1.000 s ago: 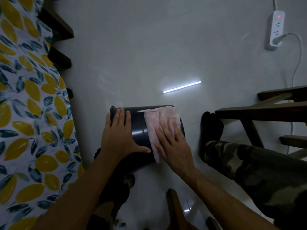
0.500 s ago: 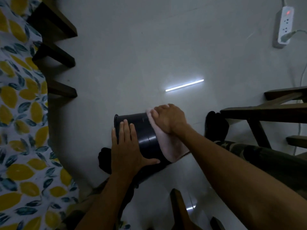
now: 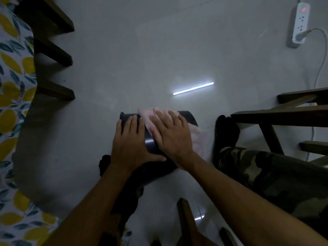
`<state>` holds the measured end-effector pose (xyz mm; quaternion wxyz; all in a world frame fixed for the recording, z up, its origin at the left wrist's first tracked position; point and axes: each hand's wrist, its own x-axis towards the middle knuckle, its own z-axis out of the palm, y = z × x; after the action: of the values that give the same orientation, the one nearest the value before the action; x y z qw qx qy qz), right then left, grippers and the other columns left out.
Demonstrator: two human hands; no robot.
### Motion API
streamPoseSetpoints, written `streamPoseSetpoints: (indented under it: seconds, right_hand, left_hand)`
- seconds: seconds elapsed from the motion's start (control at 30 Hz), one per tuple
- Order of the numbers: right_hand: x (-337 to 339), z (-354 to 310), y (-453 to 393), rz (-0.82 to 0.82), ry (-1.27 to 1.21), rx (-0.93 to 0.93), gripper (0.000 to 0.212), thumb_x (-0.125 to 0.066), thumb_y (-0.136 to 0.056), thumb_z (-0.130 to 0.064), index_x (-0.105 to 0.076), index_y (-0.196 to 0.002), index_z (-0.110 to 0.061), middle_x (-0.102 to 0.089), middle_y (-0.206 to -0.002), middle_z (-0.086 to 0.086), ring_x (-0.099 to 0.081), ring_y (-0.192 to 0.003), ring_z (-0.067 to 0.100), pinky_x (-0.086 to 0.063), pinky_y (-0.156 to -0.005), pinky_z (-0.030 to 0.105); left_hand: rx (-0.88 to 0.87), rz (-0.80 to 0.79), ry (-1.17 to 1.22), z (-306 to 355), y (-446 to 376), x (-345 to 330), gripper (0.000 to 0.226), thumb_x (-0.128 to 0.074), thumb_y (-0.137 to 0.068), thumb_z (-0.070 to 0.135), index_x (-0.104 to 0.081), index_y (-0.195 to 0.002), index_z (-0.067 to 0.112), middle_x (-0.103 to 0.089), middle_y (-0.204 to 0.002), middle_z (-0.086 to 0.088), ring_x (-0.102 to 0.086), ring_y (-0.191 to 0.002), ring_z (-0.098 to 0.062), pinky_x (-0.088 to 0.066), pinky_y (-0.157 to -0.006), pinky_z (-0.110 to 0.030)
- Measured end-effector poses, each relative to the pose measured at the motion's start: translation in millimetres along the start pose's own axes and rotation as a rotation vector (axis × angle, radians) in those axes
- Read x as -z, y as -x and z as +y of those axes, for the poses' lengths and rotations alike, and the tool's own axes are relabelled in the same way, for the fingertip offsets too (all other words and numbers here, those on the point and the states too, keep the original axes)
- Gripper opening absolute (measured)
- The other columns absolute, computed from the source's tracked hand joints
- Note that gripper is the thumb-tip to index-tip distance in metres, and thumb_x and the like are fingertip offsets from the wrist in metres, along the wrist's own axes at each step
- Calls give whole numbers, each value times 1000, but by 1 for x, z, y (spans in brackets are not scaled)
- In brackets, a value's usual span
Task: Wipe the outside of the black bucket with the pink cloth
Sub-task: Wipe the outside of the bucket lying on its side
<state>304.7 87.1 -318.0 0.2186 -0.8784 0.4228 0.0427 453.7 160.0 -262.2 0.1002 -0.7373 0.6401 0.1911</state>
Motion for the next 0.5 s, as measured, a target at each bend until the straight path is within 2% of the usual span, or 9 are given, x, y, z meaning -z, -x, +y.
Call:
streamPoseSetpoints:
  seconds: [0.1,0.2,0.27,0.37,0.5]
  right_hand:
    - [6,-1,-26,62,-60,-39,45,-35,-109,-49,-59,-141,-29,-58,-151,-1,-54,-135,29,-40,-109,48]
    - [8,2,-27,76,-59,-17,44,-35,-109,-48,-59,-139,-27,-59,-149,0,-56,-133,29,-42,-107,48]
    - [7,3,-24,76,-42,-17,45,-32,-109,-50,-57,-141,-27,-56,-152,0,-53,-136,28,-40,-108,49]
    - [0,2,-7,68,-27,-24,50,-31,-110,-52,-51,-148,-27,-46,-161,2,-44,-146,29,-35,-113,51]
    - [-31,1,62,124,-64,-7,59,-36,-108,-53,-38,-161,-26,-23,-173,7,-21,-159,32,-26,-122,57]
  left_hand:
    - [0,-118,-26,-14,-29,19,146,-36,-41,111,-42,-148,12,-45,-154,-11,-44,-138,-30,-26,-119,-55]
    - [5,-132,-6,-14,-33,23,145,-38,-40,109,-41,-148,13,-43,-155,-9,-41,-138,-29,-31,-116,-52]
    - [-5,-88,6,-11,-28,22,141,-41,-42,108,-45,-145,11,-46,-153,-10,-43,-137,-30,-34,-113,-51]
    - [23,-30,3,-1,-4,8,138,-46,-50,105,-47,-146,7,-44,-156,-17,-42,-141,-35,-32,-114,-57]
    - [90,-19,16,35,63,-36,137,-48,-58,102,-41,-151,2,-31,-161,-26,-31,-148,-43,-21,-118,-65]
